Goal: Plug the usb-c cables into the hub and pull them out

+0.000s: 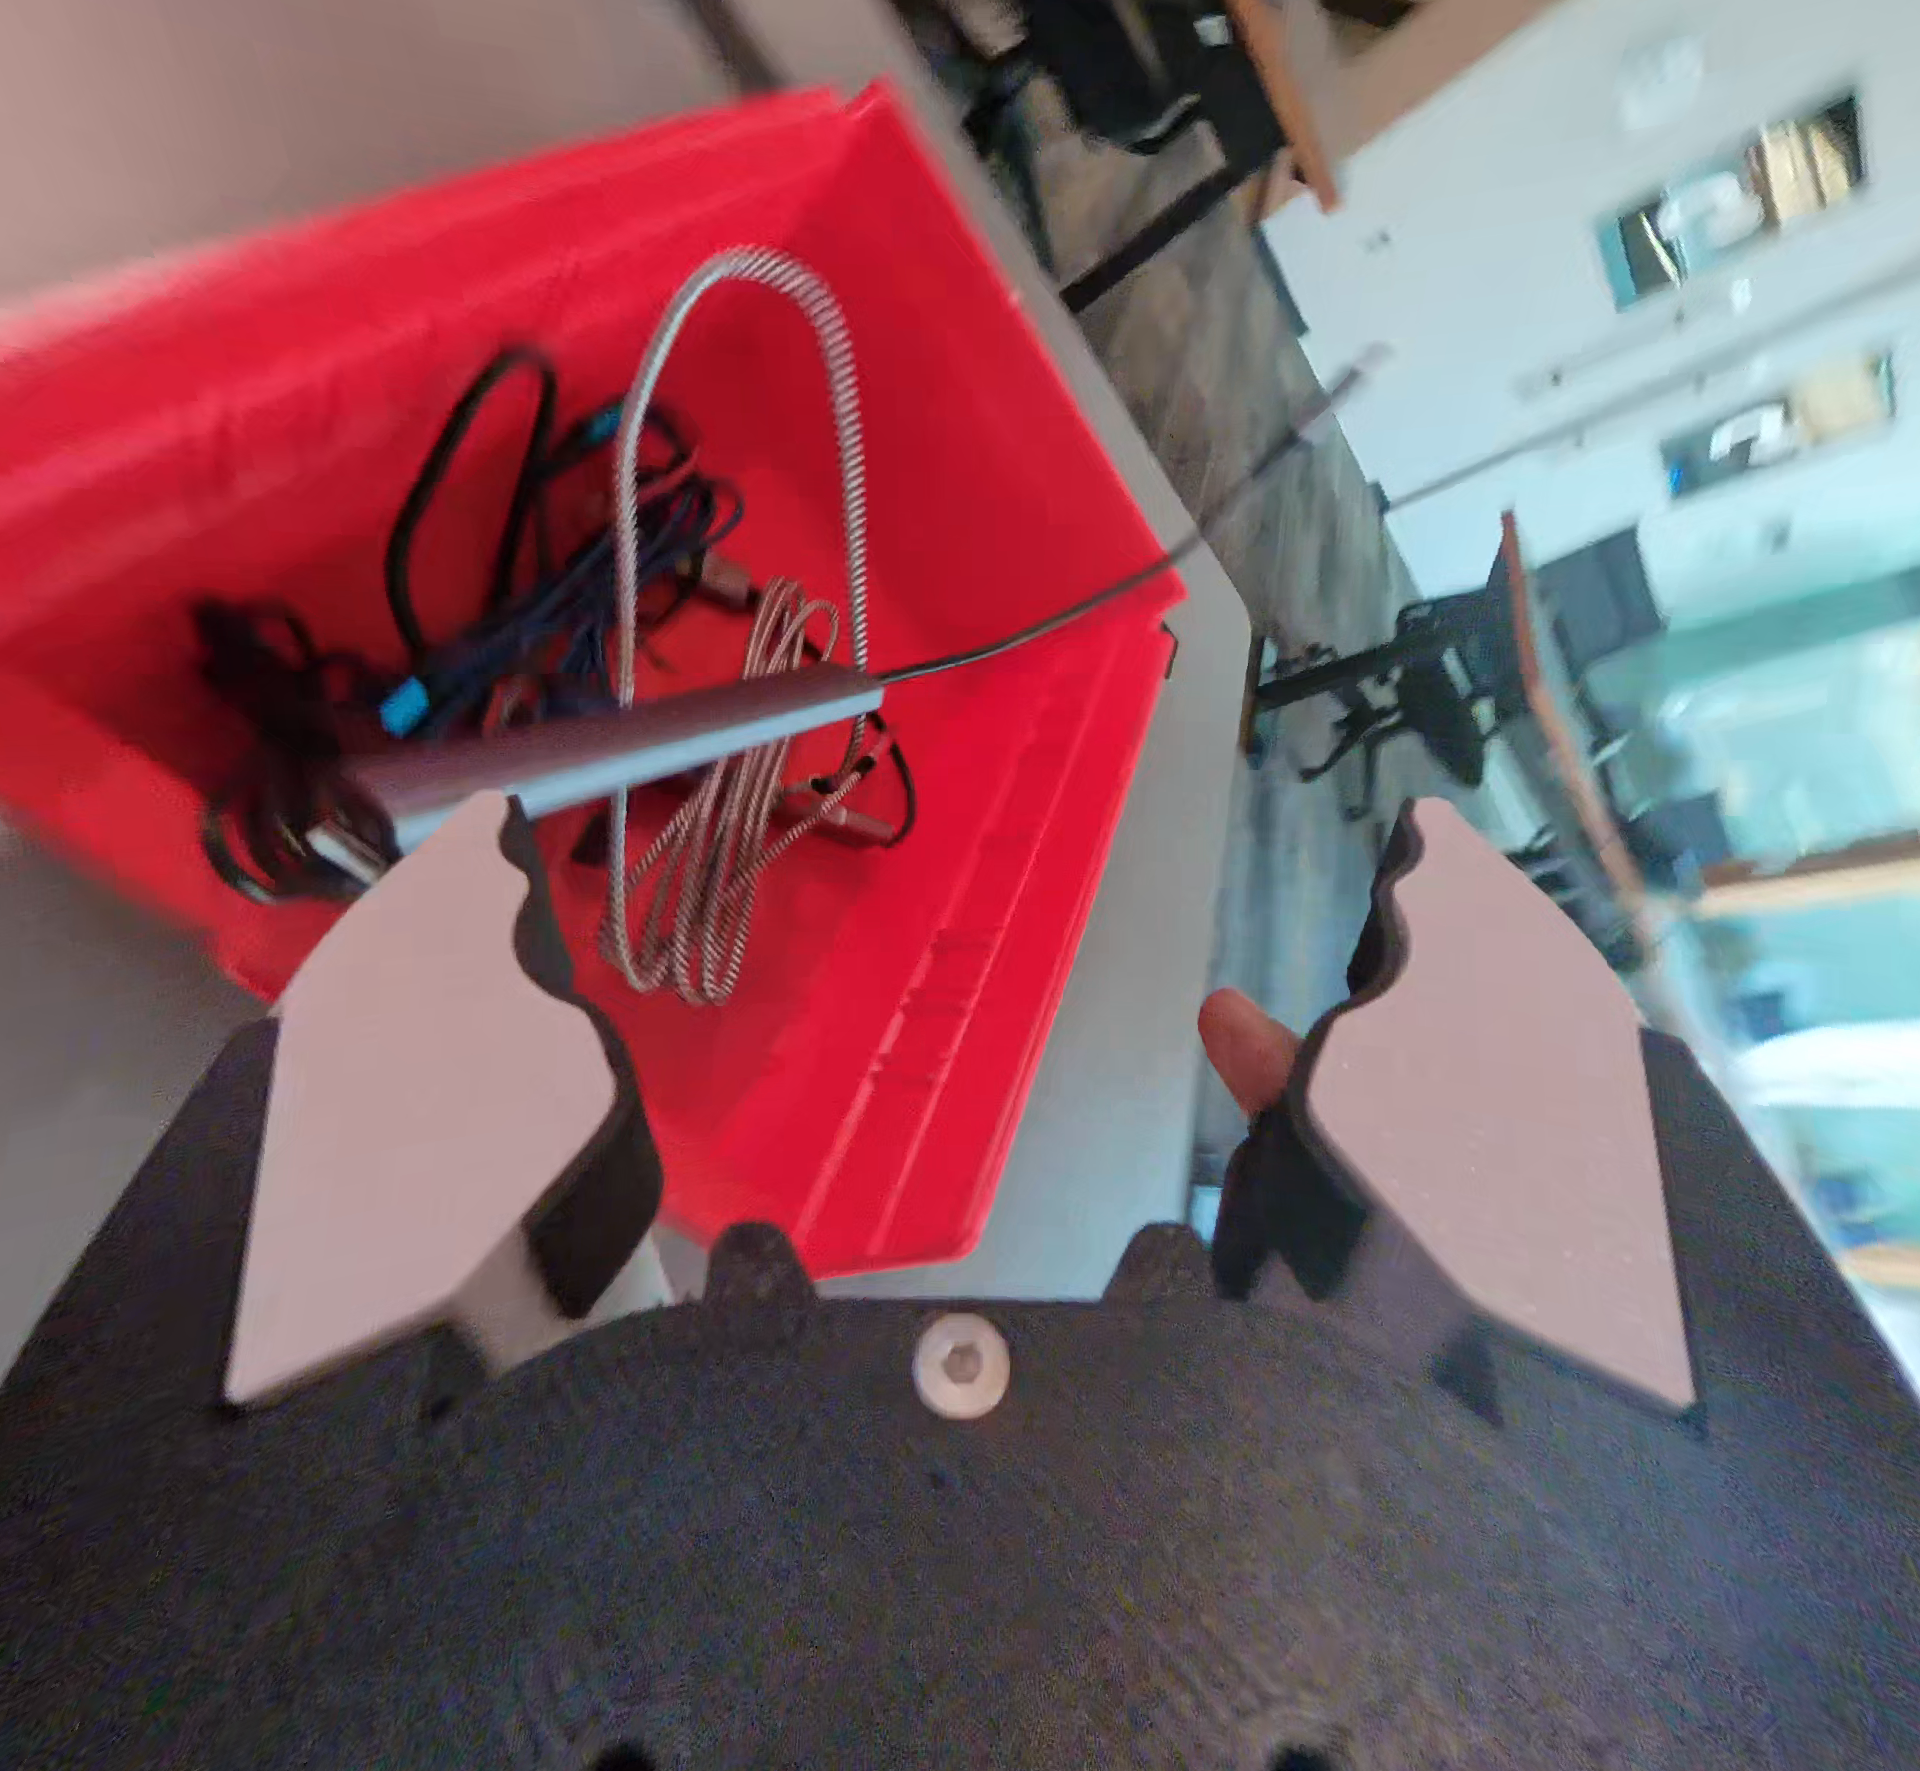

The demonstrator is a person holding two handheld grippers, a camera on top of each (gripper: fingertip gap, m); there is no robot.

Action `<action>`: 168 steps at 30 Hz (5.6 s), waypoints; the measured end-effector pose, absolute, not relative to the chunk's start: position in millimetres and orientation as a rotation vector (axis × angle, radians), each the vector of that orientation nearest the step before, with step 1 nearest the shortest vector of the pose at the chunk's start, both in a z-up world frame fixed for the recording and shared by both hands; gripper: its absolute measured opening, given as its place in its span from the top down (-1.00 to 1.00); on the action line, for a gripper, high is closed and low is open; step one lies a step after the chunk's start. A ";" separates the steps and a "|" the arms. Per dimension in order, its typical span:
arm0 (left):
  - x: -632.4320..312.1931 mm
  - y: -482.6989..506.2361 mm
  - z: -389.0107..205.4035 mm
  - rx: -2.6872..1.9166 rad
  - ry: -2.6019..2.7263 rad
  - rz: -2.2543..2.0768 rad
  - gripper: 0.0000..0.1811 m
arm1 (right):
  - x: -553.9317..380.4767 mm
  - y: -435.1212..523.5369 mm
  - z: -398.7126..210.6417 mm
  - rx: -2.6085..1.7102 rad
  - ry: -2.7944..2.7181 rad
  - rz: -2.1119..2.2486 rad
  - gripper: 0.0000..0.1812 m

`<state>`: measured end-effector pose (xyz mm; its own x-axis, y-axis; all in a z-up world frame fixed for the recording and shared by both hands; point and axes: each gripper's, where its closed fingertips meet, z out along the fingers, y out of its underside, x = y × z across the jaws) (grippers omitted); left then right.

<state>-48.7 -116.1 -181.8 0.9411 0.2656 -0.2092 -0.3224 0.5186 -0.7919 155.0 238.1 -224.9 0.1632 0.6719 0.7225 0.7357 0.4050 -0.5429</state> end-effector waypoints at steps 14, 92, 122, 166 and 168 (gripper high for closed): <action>-53.5 -104.3 -194.6 -1.057 0.042 0.326 -0.37 | 206.8 167.7 -133.6 -1.271 -0.549 0.891 -0.60; -259.9 -331.7 -296.5 -1.736 -0.739 0.629 0.74 | -140.7 -198.1 -298.2 -1.338 -1.679 1.182 0.41; -0.8 18.7 -136.5 -1.330 -0.073 0.247 0.84 | 163.8 97.3 -140.0 -1.004 -0.918 0.259 0.89; -71.6 -20.2 -346.1 -2.467 0.598 0.953 0.46 | 129.1 115.5 -318.7 -1.313 -1.734 0.200 0.28; -90.6 -33.3 -347.6 -2.518 0.578 1.054 0.50 | 126.6 126.4 -328.9 -1.293 -1.742 0.040 0.31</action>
<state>-90.6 -33.3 -347.6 0.6399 -0.2326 -0.7324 -0.4926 -0.8557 -0.1586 126.6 126.4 -328.9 -0.0086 0.7635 0.6458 0.7331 0.4440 -0.5152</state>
